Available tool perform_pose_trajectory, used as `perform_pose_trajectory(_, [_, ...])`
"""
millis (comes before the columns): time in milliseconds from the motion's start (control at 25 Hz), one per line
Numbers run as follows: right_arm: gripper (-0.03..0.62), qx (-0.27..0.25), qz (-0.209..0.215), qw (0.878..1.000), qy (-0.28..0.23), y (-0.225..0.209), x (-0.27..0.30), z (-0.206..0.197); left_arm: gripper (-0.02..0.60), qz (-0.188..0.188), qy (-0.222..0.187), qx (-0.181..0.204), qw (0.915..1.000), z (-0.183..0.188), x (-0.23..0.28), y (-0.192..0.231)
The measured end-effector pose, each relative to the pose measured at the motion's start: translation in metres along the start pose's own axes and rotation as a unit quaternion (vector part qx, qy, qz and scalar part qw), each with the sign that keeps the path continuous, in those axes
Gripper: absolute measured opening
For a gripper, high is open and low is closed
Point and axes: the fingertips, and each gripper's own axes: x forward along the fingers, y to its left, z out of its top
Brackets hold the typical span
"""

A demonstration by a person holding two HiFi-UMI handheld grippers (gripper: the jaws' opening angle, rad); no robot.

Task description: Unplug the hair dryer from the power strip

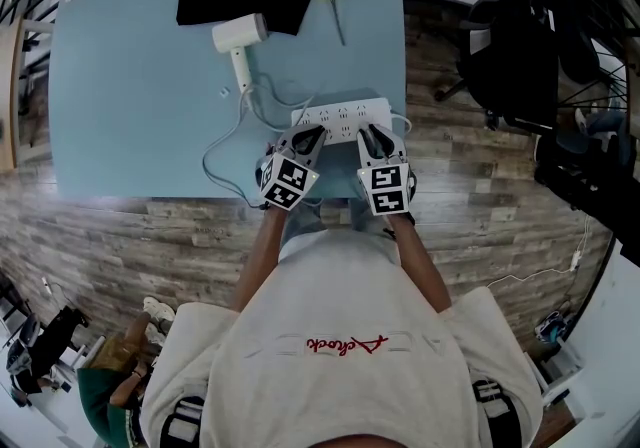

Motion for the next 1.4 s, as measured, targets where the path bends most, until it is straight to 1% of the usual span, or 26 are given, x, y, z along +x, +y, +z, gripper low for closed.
perform_pose_trajectory(720, [0.095, -0.011, -0.007, 1.0, -0.005, 0.002, -0.007, 0.002, 0.009, -0.002, -0.004, -0.008, 1.0, 0.0, -0.002, 0.0])
perform_pose_trajectory(880, [0.095, -0.009, -0.003, 1.0, -0.001, 0.002, -0.008, 0.0, 0.009, -0.004, -0.002, -0.01, 0.9999, 0.001, -0.002, -0.001])
perform_pose_trajectory(960, [0.095, -0.018, -0.004, 1.0, -0.017, 0.003, -0.011, 0.011, 0.009, -0.003, 0.005, -0.004, 1.0, 0.001, 0.0, -0.001])
perform_pose_trajectory(1040, [0.095, -0.029, -0.007, 0.999, -0.036, 0.006, -0.012, 0.03, 0.009, -0.002, 0.013, 0.005, 0.9999, 0.001, 0.003, 0.001])
perform_pose_trajectory(1120, [0.095, -0.033, -0.001, 0.999, -0.042, 0.008, -0.011, 0.04, 0.009, 0.001, 0.015, 0.004, 0.9999, 0.001, 0.003, 0.002])
perform_pose_trajectory(1200, [0.095, -0.03, 0.007, 0.999, -0.044, 0.007, -0.012, 0.036, 0.009, -0.002, 0.015, -0.001, 0.9999, 0.0, 0.004, 0.0])
perform_pose_trajectory(1280, [0.095, -0.013, 0.008, 0.999, -0.04, 0.004, -0.014, 0.03, 0.009, -0.006, 0.015, 0.001, 0.9999, 0.0, 0.004, -0.001])
perform_pose_trajectory(1400, [0.097, -0.005, 0.009, 0.999, -0.039, 0.004, -0.017, 0.027, 0.009, 0.0, 0.011, 0.007, 0.9999, 0.001, 0.0, 0.0])
